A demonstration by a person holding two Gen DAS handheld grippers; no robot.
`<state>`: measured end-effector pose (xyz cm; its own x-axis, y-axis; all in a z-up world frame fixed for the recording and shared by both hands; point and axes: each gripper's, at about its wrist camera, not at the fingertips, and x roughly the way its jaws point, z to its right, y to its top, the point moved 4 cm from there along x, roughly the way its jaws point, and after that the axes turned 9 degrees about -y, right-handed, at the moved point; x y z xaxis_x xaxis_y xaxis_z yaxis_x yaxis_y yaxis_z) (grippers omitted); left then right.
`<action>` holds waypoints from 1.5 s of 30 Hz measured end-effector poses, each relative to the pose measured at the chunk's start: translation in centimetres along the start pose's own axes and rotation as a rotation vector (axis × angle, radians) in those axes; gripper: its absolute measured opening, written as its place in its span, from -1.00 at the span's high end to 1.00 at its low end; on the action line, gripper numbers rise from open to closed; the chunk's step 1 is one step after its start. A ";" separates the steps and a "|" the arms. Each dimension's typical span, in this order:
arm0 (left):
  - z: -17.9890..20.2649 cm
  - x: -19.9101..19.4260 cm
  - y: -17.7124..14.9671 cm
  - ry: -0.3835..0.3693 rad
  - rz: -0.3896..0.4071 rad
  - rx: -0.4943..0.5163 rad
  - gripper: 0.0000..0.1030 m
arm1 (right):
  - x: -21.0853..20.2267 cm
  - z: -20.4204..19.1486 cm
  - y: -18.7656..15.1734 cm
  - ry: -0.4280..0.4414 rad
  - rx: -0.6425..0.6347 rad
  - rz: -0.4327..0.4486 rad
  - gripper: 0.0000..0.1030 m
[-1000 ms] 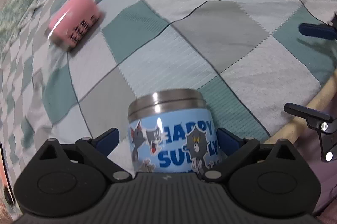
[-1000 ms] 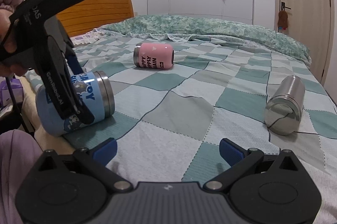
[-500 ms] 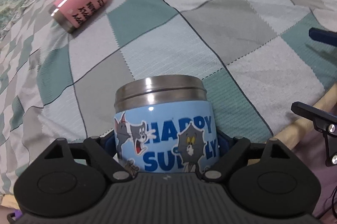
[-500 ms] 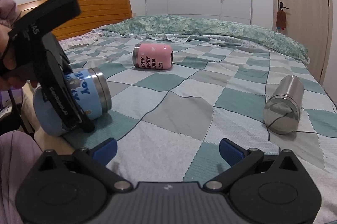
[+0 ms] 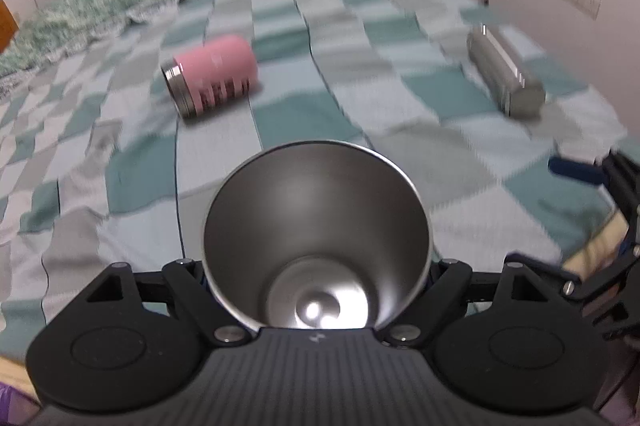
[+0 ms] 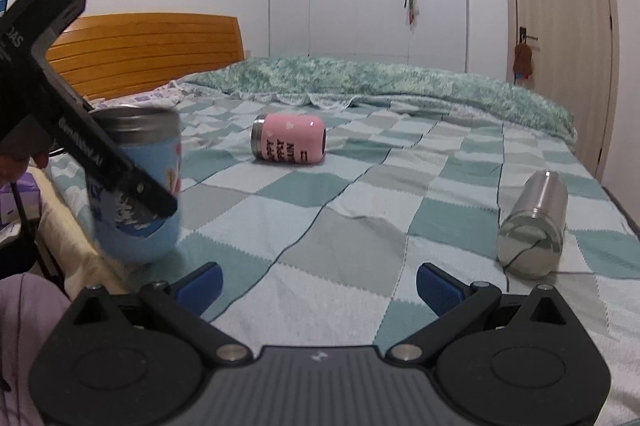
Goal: Flip cup upright
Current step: 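Rotate the left gripper to turn the blue tumbler open end up, then lower the upright blue tumbler onto the bedspread and open the left gripper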
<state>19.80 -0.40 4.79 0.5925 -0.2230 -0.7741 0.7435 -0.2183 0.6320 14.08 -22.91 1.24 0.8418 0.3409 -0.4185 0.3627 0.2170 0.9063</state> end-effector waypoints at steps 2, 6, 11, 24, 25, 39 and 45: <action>-0.4 -0.4 0.5 0.014 0.049 -0.018 -0.65 | 0.2 0.0 0.3 -0.011 0.006 0.010 -1.00; -2.1 -1.3 1.3 0.068 0.156 -0.039 -0.65 | 0.5 -0.1 0.9 -0.027 0.015 0.031 -1.00; -6.1 -2.1 1.6 0.146 0.236 -0.098 -0.65 | 1.2 -0.7 1.4 -0.035 0.021 0.045 -1.00; -15.5 3.1 -2.1 0.230 0.181 -0.230 -0.65 | 4.5 -4.5 2.5 -0.013 -0.025 0.061 -1.00; -15.6 3.3 -2.3 0.224 0.189 -0.213 -0.64 | 4.8 -4.7 2.5 -0.013 -0.030 0.058 -1.00; -15.0 -0.5 -2.9 0.211 0.331 -0.240 -1.00 | 4.3 -6.7 2.9 -0.027 -0.051 0.070 -1.00; -11.5 -6.5 -3.9 0.233 0.559 -0.178 -1.00 | 1.9 -6.7 3.1 -0.041 -0.042 0.104 -1.00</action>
<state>16.64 12.77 6.94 0.9434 -0.0407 -0.3292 0.3307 0.0374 0.9430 14.08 -15.45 2.83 0.8899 0.3263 -0.3188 0.2562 0.2206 0.9411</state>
